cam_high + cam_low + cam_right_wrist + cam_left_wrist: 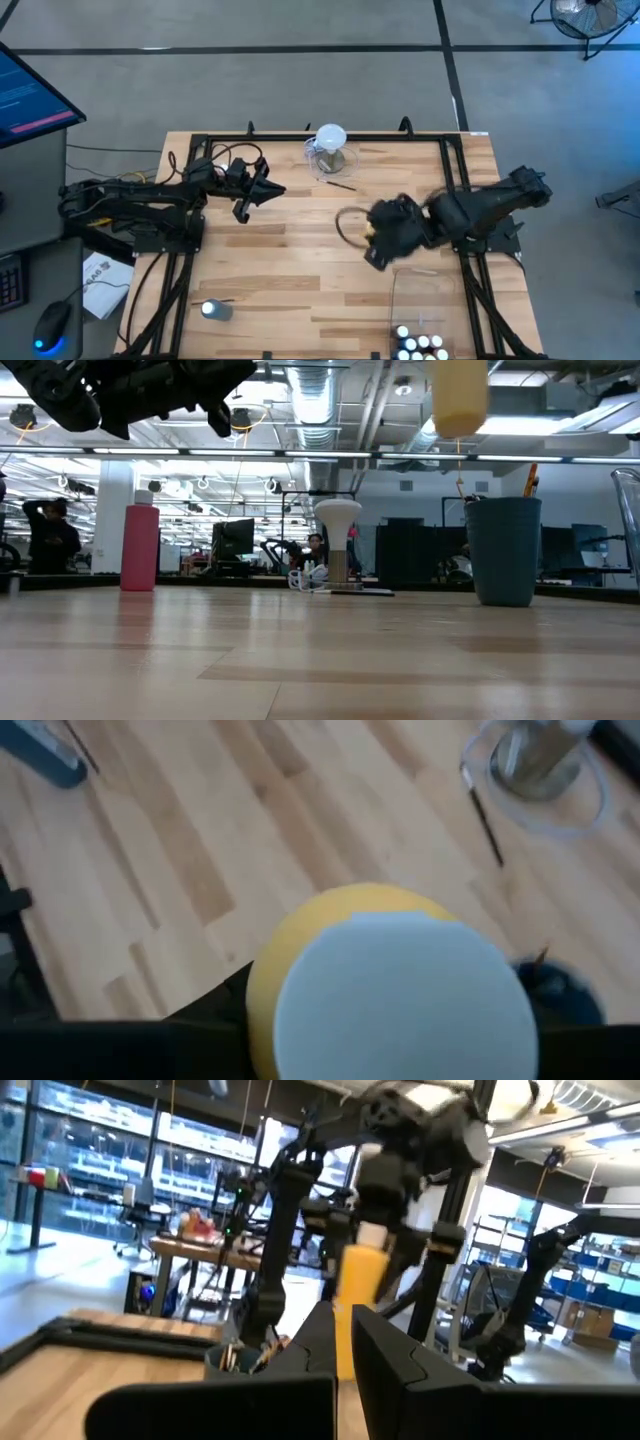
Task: Pick & Place Paint Supplies
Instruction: Put the large yellow paint bottle into the bin
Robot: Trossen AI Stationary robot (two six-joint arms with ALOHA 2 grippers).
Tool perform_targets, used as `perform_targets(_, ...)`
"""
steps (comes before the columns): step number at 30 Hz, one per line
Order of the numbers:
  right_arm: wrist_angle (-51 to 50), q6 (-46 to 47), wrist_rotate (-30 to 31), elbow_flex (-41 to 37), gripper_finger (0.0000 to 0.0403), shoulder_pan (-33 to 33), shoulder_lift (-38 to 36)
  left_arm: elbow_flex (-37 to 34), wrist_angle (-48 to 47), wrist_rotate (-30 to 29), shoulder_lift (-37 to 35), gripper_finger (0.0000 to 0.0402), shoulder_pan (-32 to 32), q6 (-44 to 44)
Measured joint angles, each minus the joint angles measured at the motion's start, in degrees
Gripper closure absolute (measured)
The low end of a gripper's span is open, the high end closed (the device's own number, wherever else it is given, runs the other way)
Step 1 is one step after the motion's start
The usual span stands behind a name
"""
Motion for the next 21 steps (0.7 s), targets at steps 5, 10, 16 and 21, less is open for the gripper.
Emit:
perform_targets(5, -3.2, 11.5, 3.3, 0.0, 0.0219, 8.4, 0.8, 0.4, 0.4, 0.0, 0.1, 0.0401, 0.0, -0.1)
perform_targets(10, -4.8, 23.9, 6.7, -0.1, 0.0220, 17.2, 1.7, 0.5, 0.3, -0.1, 0.1, 0.0401, -0.9, -0.5)
perform_targets(16, -8.6, 39.3, 7.1, -0.2, 0.0220, 27.6, 4.6, 0.5, 0.9, -1.0, 0.1, 0.0401, -3.0, -1.6)
perform_targets(21, -11.7, 49.2, 5.9, -0.1, 0.0220, 32.1, 7.7, 0.5, 1.1, -1.4, 0.1, 0.0401, -5.2, -1.9)
